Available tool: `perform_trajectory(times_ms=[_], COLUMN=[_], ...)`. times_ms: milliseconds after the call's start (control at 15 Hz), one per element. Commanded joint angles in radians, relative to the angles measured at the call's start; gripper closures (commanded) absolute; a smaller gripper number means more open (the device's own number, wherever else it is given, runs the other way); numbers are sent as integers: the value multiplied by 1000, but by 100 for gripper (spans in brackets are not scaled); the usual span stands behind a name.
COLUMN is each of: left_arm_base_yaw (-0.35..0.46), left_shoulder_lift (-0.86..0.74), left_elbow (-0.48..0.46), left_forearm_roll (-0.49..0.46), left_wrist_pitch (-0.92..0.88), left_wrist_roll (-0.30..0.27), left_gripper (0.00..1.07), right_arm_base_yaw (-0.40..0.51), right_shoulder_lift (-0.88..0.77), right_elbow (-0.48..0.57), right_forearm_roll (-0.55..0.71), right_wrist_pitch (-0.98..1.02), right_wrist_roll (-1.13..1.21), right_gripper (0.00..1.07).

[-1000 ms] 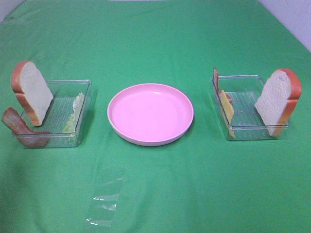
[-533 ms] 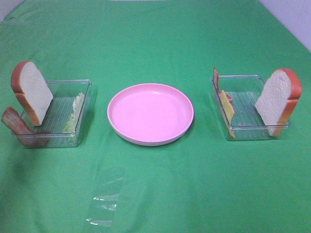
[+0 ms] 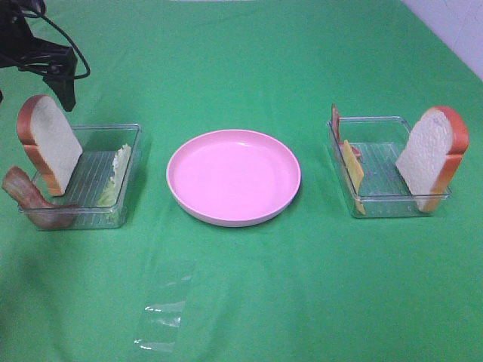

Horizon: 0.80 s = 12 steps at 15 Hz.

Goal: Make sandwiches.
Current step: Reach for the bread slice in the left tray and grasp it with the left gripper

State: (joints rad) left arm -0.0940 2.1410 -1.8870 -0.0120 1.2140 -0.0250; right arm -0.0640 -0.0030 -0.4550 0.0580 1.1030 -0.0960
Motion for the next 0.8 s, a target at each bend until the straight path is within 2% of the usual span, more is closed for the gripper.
perform_trajectory(times_ms=[67,467,600,667,800], left_arm_base_yaw=[-5,-5,-5,-5,-5], left_shoulder_lift=[42,105,107,107,107], left_elbow=[-15,-15,-15,-15,-15], left_forearm_roll=[-8,-8,-8,-8,-8], left_wrist_pitch=[85,54,47,46,44], left_wrist_roll=[-9,-4,9,17,14], left_gripper=[4,5,12,37,57], right_arm_base_yaw=[-5,-5,-5,-5,-5], right_shoulder_lift=[-25,-25,-25,-25,-25], right_elbow=[2,2,2,2,2], right_forearm_roll=[2,3,3,3,3], right_wrist_pitch=[-5,-5,-5,-5,-5], right_wrist_roll=[-1,-1,-1,-1,-1], right_gripper=[9,9,9,9,9])
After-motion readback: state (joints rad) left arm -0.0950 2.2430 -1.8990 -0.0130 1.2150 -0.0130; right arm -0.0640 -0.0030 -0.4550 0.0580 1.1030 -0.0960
